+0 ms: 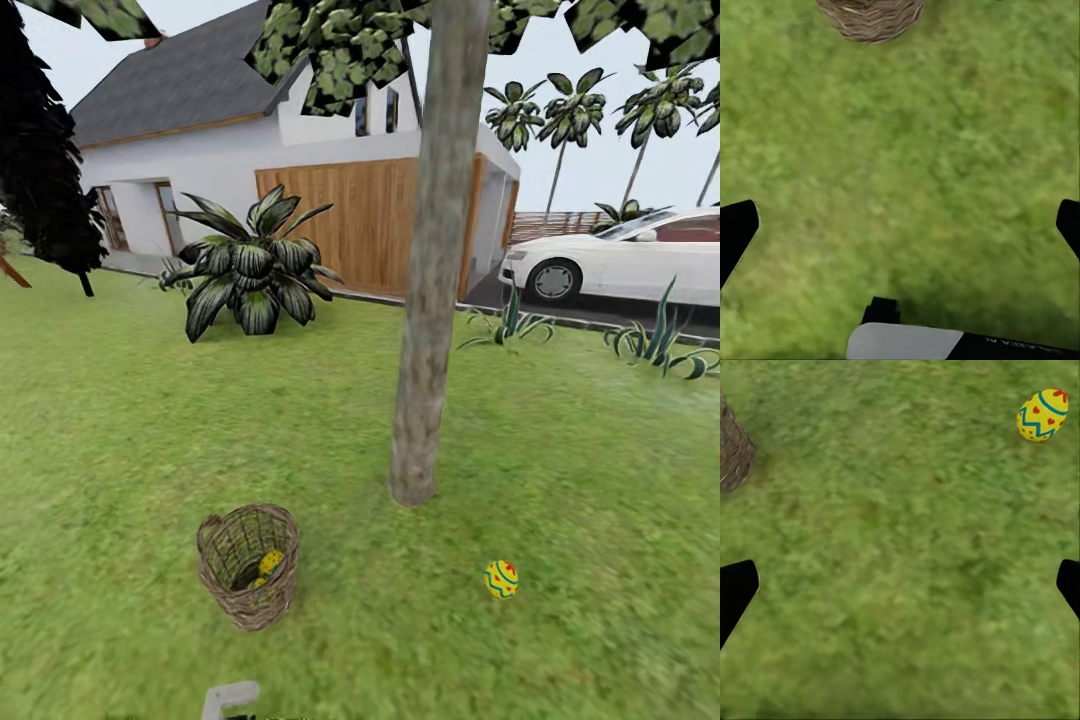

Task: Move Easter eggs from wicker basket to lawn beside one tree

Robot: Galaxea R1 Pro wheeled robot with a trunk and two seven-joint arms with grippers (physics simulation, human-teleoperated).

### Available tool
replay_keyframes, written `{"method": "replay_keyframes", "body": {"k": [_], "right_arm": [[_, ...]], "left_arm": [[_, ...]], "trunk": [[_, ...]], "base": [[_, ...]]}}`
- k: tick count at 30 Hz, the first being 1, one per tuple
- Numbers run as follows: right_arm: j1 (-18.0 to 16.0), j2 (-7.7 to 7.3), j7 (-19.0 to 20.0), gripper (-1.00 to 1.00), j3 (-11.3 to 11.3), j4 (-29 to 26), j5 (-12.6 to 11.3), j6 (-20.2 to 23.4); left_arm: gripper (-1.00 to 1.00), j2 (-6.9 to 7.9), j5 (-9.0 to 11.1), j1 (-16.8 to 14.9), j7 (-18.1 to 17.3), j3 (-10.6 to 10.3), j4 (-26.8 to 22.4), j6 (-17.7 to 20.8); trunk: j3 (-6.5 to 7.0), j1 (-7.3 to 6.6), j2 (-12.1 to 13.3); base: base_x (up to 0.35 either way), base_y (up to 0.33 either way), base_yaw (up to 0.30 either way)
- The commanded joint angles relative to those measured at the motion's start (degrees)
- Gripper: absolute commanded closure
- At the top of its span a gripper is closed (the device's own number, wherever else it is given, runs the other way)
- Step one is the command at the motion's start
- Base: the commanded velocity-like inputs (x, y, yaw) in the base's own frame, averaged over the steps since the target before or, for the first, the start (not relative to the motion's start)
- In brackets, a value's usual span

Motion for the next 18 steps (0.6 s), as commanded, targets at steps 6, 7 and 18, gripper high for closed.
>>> {"method": "replay_keyframes", "body": {"k": [6,7,18], "right_arm": [[-0.04,0.02,0.22,-1.00,-0.27,0.03,-0.11,-0.21],[-0.04,0.02,0.20,-1.00,-0.27,0.03,-0.11,-0.21],[-0.04,-0.12,0.48,-1.00,-0.19,0.03,0.18,-0.43]], "left_arm": [[-1.00,0.03,0.48,-0.04,0.20,-0.48,-0.04,-0.13],[-1.00,0.03,0.48,-0.04,0.18,-0.48,-0.04,-0.13],[-1.00,0.03,0.48,-0.04,0.17,-0.47,-0.04,-0.13]], "trunk": [[-0.34,0.04,-0.13],[-0.38,0.04,-0.13],[-0.67,0.04,-0.13]], "base": [[0.071,0.321,0.274],[0.081,0.321,0.273],[0.086,0.321,0.182]]}}
